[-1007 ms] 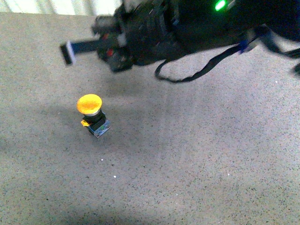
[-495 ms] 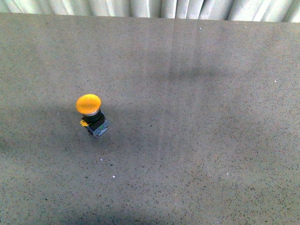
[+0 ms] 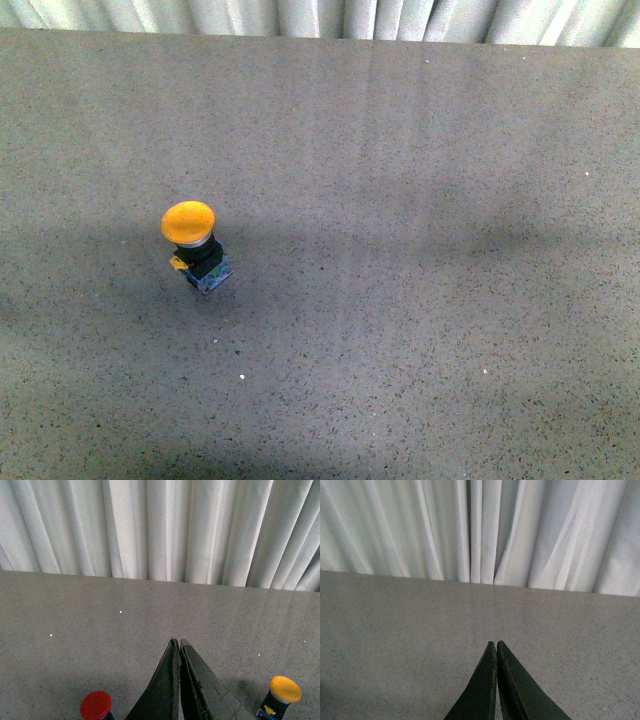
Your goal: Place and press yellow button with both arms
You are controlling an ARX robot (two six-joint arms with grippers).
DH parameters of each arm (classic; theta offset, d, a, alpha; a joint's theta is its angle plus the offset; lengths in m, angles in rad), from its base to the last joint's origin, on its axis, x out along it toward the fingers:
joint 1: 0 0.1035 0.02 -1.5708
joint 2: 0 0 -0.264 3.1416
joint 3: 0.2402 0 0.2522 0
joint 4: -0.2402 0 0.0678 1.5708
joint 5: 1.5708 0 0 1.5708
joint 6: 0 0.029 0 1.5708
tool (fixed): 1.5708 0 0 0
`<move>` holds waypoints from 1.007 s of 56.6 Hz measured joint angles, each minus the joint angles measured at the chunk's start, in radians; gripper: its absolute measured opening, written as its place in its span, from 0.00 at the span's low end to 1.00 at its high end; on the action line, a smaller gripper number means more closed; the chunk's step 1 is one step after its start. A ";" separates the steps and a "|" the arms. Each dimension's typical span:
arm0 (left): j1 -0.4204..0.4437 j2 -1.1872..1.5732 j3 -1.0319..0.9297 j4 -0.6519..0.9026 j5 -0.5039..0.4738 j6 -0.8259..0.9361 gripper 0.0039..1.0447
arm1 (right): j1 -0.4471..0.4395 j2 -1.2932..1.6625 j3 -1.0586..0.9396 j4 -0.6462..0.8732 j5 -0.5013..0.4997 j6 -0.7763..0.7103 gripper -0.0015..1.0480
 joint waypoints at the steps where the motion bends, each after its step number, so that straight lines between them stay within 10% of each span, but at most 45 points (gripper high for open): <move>1: 0.000 0.000 0.000 0.000 0.000 0.000 0.01 | -0.003 -0.014 -0.006 -0.008 -0.004 0.000 0.01; 57: 0.000 0.000 0.000 0.000 0.000 0.000 0.01 | -0.100 -0.626 -0.100 -0.495 -0.101 -0.001 0.01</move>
